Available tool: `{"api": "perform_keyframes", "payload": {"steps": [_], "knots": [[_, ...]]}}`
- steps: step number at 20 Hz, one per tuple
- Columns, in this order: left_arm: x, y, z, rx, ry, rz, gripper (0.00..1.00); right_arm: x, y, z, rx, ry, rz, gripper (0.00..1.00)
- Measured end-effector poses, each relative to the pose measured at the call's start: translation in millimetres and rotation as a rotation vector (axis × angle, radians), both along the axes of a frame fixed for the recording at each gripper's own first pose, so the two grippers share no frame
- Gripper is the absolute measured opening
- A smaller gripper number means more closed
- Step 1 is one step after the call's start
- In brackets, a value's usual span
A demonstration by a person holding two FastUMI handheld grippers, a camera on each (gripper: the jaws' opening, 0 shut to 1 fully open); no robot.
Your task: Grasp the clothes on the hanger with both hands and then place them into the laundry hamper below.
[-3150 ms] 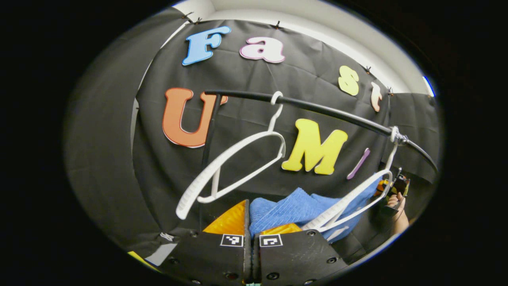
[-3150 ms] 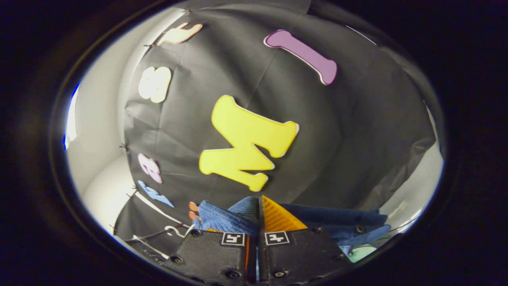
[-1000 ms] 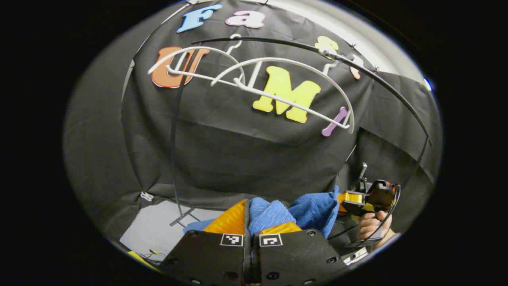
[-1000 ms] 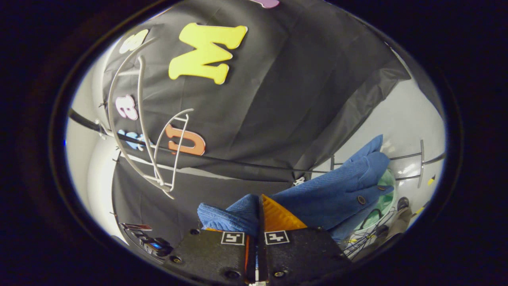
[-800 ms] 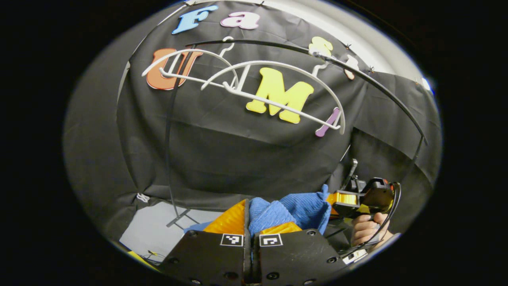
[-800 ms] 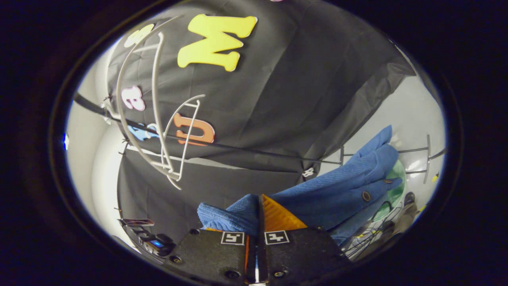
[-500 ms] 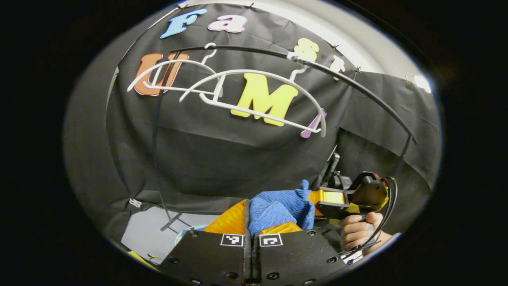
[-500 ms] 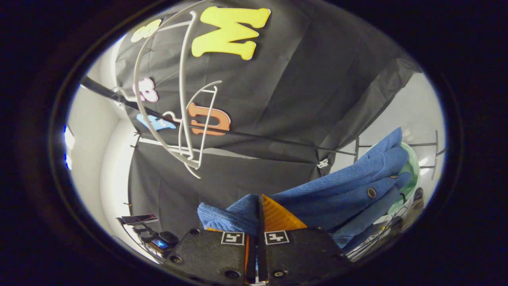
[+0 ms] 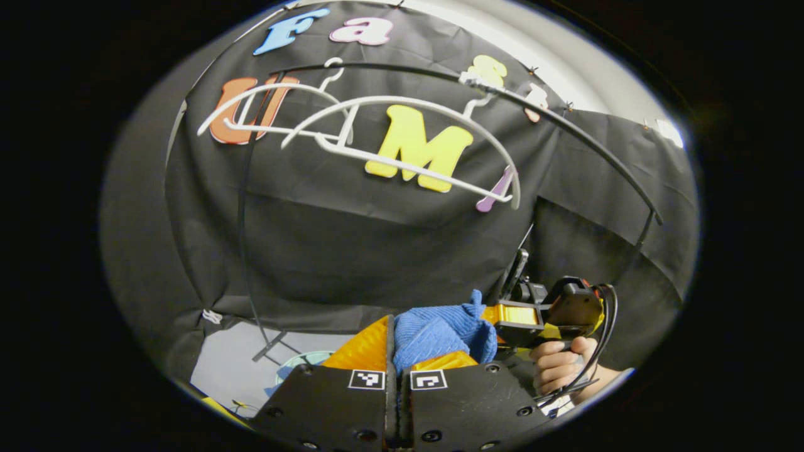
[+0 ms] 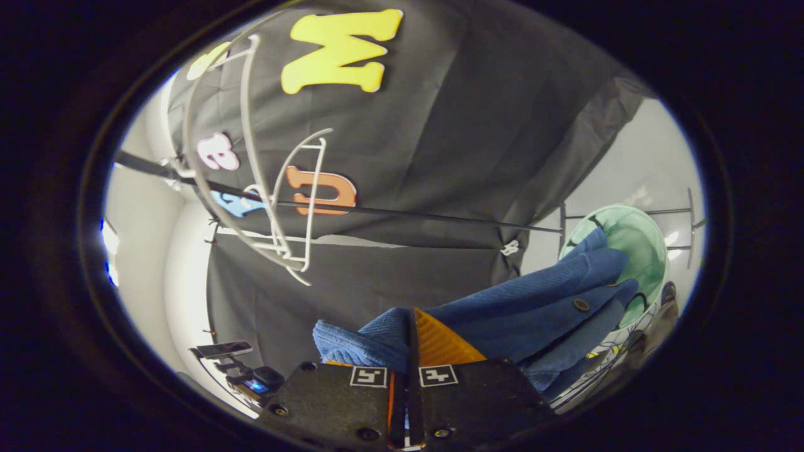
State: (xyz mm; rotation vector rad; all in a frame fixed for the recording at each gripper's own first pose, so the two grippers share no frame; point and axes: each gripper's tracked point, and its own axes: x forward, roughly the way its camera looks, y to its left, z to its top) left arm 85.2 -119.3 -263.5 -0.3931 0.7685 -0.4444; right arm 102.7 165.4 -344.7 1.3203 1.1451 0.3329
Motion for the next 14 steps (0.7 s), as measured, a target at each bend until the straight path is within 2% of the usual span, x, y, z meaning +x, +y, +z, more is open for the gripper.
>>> {"api": "perform_keyframes", "payload": {"steps": [2,3,5,6,7,8,9,10,11,14], "knots": [[-4,1,-21,0.015,0.035,0.001,0.01,-5,-5,-23,-0.009,0.053,-0.008,0.06],[-10,3,-30,0.024,0.053,0.000,0.07,-7,-6,-33,-0.017,0.070,-0.006,0.06],[-10,2,-52,0.052,0.096,-0.003,0.07,-8,-12,-53,-0.045,0.102,-0.005,0.06],[-8,0,-63,0.063,0.117,-0.006,0.01,-5,-16,-65,-0.060,0.124,-0.012,0.05],[-8,-2,-73,0.073,0.138,-0.012,0.01,-3,-19,-75,-0.072,0.135,-0.015,0.06],[-12,0,-82,0.087,0.152,-0.015,0.07,-4,-22,-84,-0.082,0.154,-0.017,0.06],[-18,1,-91,0.097,0.169,-0.023,0.01,-6,-24,-91,-0.091,0.172,-0.018,0.06],[-23,3,-99,0.114,0.181,-0.026,0.07,-9,-25,-99,-0.100,0.191,-0.017,0.06],[-22,2,-106,0.128,0.196,-0.032,0.01,-9,-26,-107,-0.107,0.203,-0.017,0.06],[-20,3,-133,0.179,0.238,-0.041,0.01,-9,-27,-139,-0.138,0.262,-0.013,0.05]]}}
